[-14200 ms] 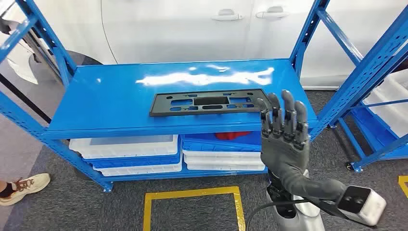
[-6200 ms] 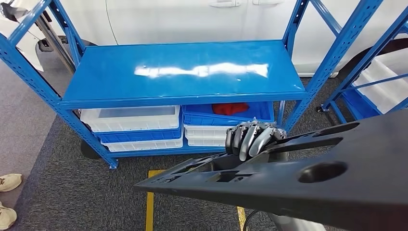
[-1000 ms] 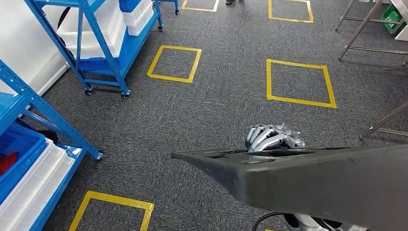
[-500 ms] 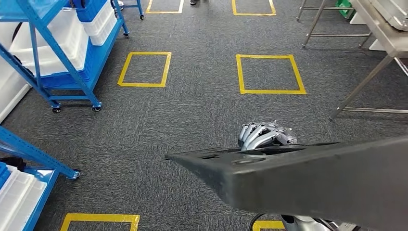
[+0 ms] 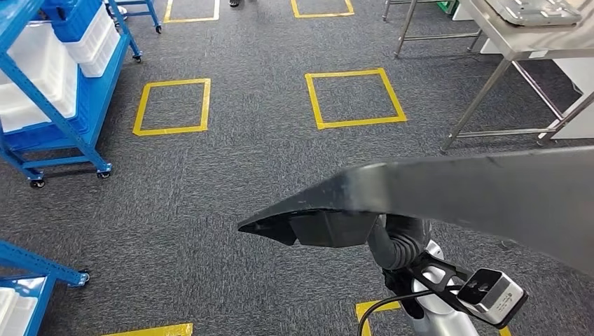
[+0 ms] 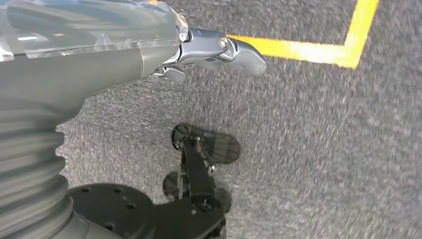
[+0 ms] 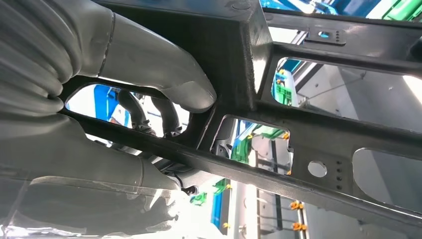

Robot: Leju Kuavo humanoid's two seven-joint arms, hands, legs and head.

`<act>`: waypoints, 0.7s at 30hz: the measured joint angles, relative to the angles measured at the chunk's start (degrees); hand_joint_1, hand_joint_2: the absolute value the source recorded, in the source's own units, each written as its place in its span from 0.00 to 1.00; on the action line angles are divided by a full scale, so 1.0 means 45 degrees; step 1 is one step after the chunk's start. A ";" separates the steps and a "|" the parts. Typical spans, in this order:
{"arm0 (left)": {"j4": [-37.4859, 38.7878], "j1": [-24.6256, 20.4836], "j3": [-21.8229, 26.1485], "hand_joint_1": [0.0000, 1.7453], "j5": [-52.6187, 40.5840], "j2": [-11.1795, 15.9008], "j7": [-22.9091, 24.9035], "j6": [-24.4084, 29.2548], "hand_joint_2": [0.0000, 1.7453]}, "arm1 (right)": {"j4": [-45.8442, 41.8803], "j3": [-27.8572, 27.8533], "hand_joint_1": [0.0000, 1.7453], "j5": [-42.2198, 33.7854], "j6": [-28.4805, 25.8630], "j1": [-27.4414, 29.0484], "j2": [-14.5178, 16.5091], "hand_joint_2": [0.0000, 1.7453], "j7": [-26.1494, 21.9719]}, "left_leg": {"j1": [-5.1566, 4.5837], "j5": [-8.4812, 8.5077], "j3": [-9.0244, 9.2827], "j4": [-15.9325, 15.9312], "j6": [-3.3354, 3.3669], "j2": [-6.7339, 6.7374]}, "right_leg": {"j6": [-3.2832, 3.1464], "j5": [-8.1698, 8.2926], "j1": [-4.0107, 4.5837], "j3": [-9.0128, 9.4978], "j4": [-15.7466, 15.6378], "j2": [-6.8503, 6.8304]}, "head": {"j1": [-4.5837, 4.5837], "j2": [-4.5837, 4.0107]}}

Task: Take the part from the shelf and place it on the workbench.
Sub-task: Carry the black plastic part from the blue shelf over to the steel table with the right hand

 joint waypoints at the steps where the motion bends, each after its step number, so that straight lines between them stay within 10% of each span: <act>1: 0.0000 0.0013 0.0000 0.00 -0.0005 -0.0012 0.0000 0.0001 1.00 | 0.0131 0.0011 1.00 -0.0123 0.0057 -0.0079 0.0001 1.00 -0.0001 | -0.0027 -0.0071 -0.0012 0.0069 -0.0054 0.0324 | 0.0034 0.0047 -0.0017 0.0177 -0.0199 -0.0422 | 0.0001 0.0000; 4: 0.0000 0.0011 0.0000 0.00 0.0000 -0.0050 -0.0004 0.0001 1.00 | 0.0463 0.0036 1.00 -0.0378 0.0200 -0.0288 -0.0001 1.00 -0.0006 | -0.0099 -0.0337 -0.0005 0.0326 -0.0328 0.1121 | -0.0097 0.0839 -0.0002 0.1243 -0.2110 -0.1105 | 0.0000 0.0000; 6: 0.0000 -0.0003 0.0000 0.00 0.0002 -0.0051 -0.0008 0.0004 1.00 | 0.0527 0.0041 1.00 -0.0395 0.0206 -0.0317 -0.0002 1.00 -0.0005 | -0.0082 -0.0415 0.0028 0.0351 -0.0468 0.1286 | -0.0254 0.0878 0.0006 0.1207 -0.2118 -0.0806 | 0.0000 0.0000; 13: 0.0000 0.0089 0.0000 0.00 0.0019 -0.0067 -0.0010 0.0084 1.00 | 0.0824 0.0131 1.00 -0.0494 0.0210 -0.0521 0.0016 1.00 -0.0002 | 0.0036 -0.2129 -0.1762 0.4186 -0.0658 0.0049 | -0.0534 0.0966 0.0013 0.1222 -0.2164 0.0199 | 0.0000 0.0000; 17: 0.0000 0.0114 0.0000 0.00 0.0001 -0.0044 -0.0019 0.0086 1.00 | 0.1015 0.0171 1.00 -0.0629 0.0212 -0.0643 0.0016 1.00 -0.0002 | 0.0027 -0.0434 -0.0765 0.1477 -0.0382 -0.0735 | -0.0491 0.0989 0.0027 0.1250 -0.2150 0.0875 | 0.0002 0.0000; 19: 0.0000 0.0120 0.0000 0.00 -0.0001 -0.0017 -0.0045 0.0084 1.00 | 0.1108 0.0191 1.00 -0.0712 0.0220 -0.0750 0.0015 1.00 -0.0002 | 0.0008 -0.0156 -0.0377 0.0555 -0.0298 -0.1228 | -0.0371 0.1038 -0.0029 0.1180 -0.2149 0.1168 | 0.0000 0.0000; 21: 0.0000 0.0098 0.0000 0.00 0.0012 -0.0013 -0.0075 0.0091 1.00 | 0.1189 0.0209 1.00 -0.0772 0.0222 -0.0806 0.0012 1.00 -0.0002 | 0.0001 -0.0119 -0.0309 0.0407 -0.0222 -0.1062 | -0.0194 0.1117 -0.0074 0.1115 -0.2197 0.1445 | -0.0001 0.0000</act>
